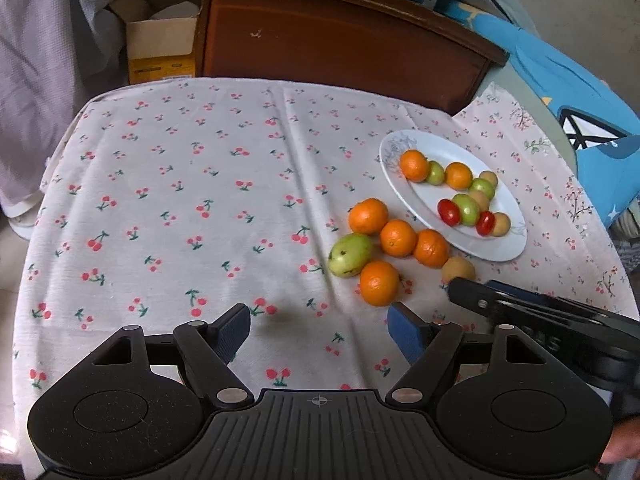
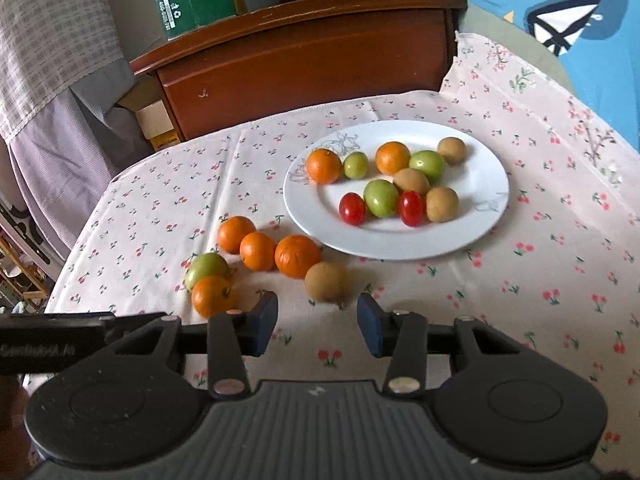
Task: Organize fruits
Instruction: 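Withdraw both tools from the plate toward the remaining fruit cluster, then grasp an orange with the left tool while the right tool grasps a tan fruit, then carry the orange and tan fruit over the white plate with both tools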
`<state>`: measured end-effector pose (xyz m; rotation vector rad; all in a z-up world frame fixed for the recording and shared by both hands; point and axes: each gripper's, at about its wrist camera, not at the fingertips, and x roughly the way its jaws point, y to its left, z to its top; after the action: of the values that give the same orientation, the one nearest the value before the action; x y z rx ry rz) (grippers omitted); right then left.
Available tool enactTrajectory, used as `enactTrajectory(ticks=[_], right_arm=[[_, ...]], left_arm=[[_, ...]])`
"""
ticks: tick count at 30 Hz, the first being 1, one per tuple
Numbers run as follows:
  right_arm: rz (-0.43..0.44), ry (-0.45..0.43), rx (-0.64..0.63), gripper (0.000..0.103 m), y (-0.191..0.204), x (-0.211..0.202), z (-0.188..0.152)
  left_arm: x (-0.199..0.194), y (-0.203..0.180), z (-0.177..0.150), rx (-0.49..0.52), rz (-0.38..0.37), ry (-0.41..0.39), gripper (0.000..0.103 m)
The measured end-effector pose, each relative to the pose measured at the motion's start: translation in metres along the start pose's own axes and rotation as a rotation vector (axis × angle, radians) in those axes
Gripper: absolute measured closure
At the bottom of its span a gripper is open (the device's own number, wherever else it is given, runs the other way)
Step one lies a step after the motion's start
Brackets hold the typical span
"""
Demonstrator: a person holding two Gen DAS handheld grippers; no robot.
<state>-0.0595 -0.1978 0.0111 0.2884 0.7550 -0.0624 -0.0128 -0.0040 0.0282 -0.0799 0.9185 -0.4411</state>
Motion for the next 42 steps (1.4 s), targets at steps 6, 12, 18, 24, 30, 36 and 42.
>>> enactTrajectory(ticks=[6, 12, 18, 24, 30, 36, 42], right_arm=[[-0.013, -0.004, -0.029, 0.073, 0.001, 0.015, 0.005], [-0.009, 0.038, -0.048, 0.075, 0.0, 0.014, 0.009], [-0.032, 0.089, -0.134, 0.075, 0.0, -0.005, 0.022], [-0.006, 0.052, -0.089, 0.075, -0.01, -0.022, 0.03], [0.002, 0.056, -0.023, 0.075, -0.016, -0.016, 0.032], [0.025, 0.077, -0.009, 0.075, -0.015, -0.011, 0.029], [0.028, 0.077, -0.024, 0.075, -0.012, -0.008, 0.027]], left_arm=[[0.006, -0.007, -0.001, 0.016, -0.029, -0.017, 0.029], [0.014, -0.02, -0.002, 0.063, -0.042, -0.022, 0.034], [0.024, -0.029, -0.004, 0.072, -0.061, -0.026, 0.049], [0.032, -0.035, -0.003, 0.055, -0.061, -0.041, 0.06], [0.037, -0.037, -0.001, 0.056, -0.035, -0.063, 0.074], [0.034, -0.036, -0.002, 0.06, -0.033, -0.073, 0.077], [0.025, -0.036, -0.001, 0.058, -0.027, -0.074, 0.077]])
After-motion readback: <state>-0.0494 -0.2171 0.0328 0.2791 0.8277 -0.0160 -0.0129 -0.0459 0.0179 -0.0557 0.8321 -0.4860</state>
